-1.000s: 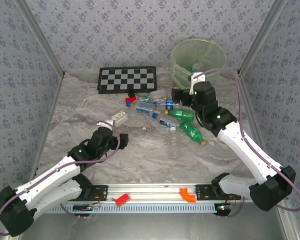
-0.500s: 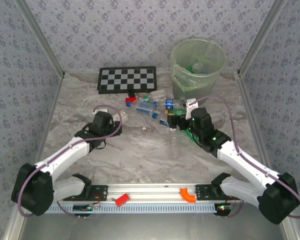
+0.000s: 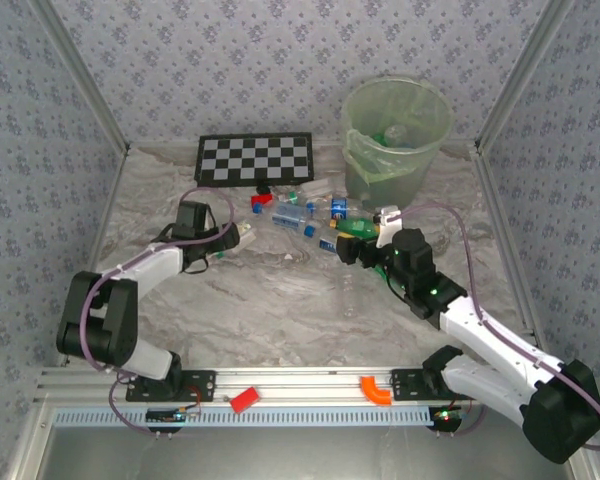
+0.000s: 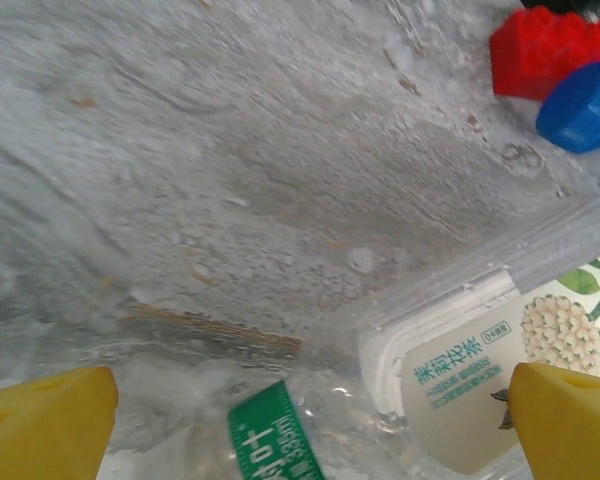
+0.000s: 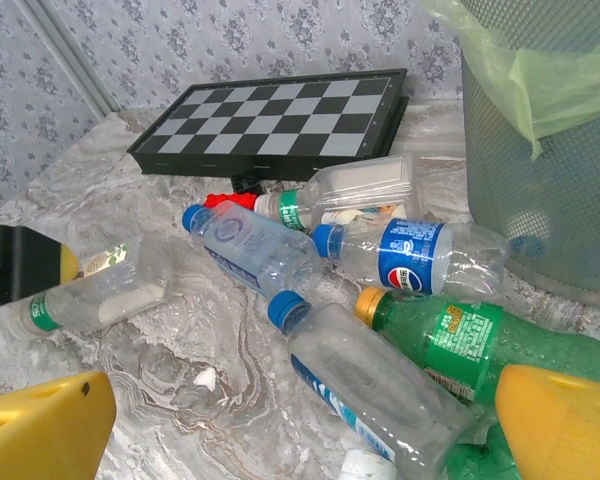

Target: Put the plastic bottles in the bin

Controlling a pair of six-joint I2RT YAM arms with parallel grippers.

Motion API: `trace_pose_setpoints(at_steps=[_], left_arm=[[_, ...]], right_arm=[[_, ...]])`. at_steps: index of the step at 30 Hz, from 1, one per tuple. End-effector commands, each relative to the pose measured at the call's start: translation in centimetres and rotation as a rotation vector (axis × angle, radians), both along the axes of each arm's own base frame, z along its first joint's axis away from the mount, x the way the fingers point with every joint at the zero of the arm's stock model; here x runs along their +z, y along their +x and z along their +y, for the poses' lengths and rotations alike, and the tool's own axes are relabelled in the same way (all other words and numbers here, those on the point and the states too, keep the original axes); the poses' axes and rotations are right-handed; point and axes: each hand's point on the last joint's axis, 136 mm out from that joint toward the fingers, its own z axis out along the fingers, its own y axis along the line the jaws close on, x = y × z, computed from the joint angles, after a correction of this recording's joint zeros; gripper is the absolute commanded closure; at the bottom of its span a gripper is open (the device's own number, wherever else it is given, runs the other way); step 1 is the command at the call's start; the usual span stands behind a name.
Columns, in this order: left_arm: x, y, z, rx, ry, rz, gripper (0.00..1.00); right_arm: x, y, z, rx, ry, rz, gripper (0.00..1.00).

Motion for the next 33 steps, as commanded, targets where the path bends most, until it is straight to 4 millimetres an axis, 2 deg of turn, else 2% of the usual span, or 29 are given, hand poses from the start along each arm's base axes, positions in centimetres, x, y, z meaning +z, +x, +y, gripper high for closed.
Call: trace_pose_setpoints(at_steps=[1,5,9,17,23,27,33], left_arm=[[0.5,0.3,-2.3,-0.085,-0.104,-0.011,0.0],[-0.9,-1.4,-3.4,-0.119,-0.159,0.022,0.06],[-2.1,-3.2,-4.4,-0.165,-0.118,0.053,0.07],[-2.9,-5.3,-6.7,-0.27,-0.01,0.079,0.08],[-3.4,-6.8,-7.6,-0.34,0.05,0.1,0.08],[-3.8,-7.4,-8.2,-0.372,0.085,0.118,0.17],[-4.1,-8.3,-8.5,-0.397,0.123,0.128,0.31]], right_arm=[[0.9,-0.1,0.0,0.002,0.043,-0.022,0.01],[1.0,0.0,-0.1,0.001,0.051,-0.021,0.01],[0.8,0.0,0.1,0.008,0.062,-0.013,0.01],[0.4,0.3,-0.4,-0.01,0.077,0.013,0.01],[0.4,0.5,-0.8,-0.019,0.101,0.018,0.01],[0.2,0.7,-0.8,-0.022,0.108,0.026,0.0],[0.4,1.3,-2.5,-0.126,0.122,0.035,0.01]])
